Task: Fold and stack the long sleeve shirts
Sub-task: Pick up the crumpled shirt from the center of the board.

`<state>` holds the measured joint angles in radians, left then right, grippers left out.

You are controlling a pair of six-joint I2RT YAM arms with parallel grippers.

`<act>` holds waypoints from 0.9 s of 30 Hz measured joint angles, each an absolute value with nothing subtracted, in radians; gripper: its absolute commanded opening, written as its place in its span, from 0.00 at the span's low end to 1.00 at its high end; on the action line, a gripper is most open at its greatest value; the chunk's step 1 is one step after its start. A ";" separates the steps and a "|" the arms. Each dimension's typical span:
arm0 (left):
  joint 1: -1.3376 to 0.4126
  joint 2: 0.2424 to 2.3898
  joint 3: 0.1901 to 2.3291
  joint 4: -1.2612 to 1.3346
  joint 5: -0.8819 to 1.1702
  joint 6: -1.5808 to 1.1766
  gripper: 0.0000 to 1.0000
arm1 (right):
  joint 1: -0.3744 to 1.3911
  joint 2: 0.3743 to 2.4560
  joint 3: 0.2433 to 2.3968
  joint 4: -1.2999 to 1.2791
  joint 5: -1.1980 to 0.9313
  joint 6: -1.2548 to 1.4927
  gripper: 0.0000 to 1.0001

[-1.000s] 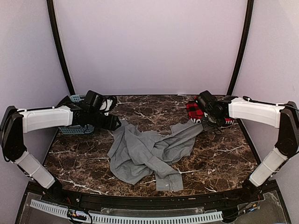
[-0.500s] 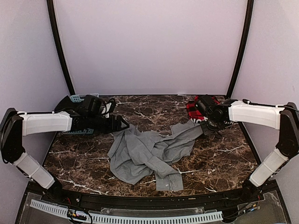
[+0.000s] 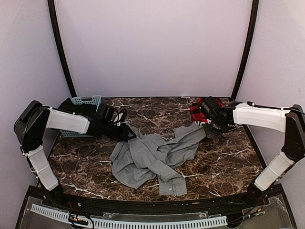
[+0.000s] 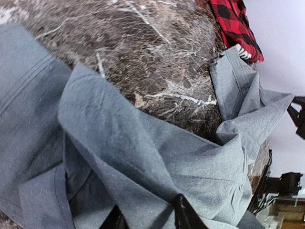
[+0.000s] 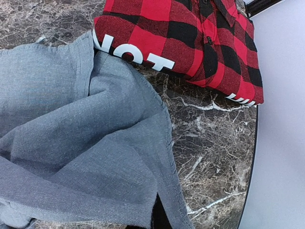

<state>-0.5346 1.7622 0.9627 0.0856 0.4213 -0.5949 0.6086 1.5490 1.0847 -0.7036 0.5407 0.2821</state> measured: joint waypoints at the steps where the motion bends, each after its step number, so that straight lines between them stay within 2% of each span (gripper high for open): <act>1: -0.535 1.764 0.965 0.093 0.428 -0.598 0.20 | 0.609 1.549 1.085 -0.704 0.540 0.282 0.00; 4: -0.535 1.765 0.977 0.111 0.439 -0.595 0.03 | 0.609 1.549 1.085 -0.704 0.540 0.282 0.00; 6: -0.535 1.765 0.987 0.123 0.447 -0.582 0.00 | 0.609 1.549 1.085 -0.705 0.543 0.282 0.00; 11: -0.525 1.724 1.002 0.110 0.455 -0.545 0.00 | 0.609 1.517 1.085 -0.709 0.558 0.282 0.00; 15: -0.474 1.577 1.024 0.052 0.467 -0.516 0.00 | 0.609 1.393 1.119 -0.723 0.564 0.265 0.00; 21: -0.411 1.324 1.195 -0.028 0.456 -0.462 0.00 | 0.609 1.200 1.348 -0.704 0.492 0.194 0.00; 27: -0.414 1.224 1.367 -0.049 0.460 -0.432 0.00 | 0.614 1.153 1.565 -0.711 0.391 0.131 0.00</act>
<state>-0.4137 1.2236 1.3670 -0.0486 0.4603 -0.4324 0.6140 1.1530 1.5654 -0.7109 0.3908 0.1314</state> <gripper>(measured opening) 0.006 0.005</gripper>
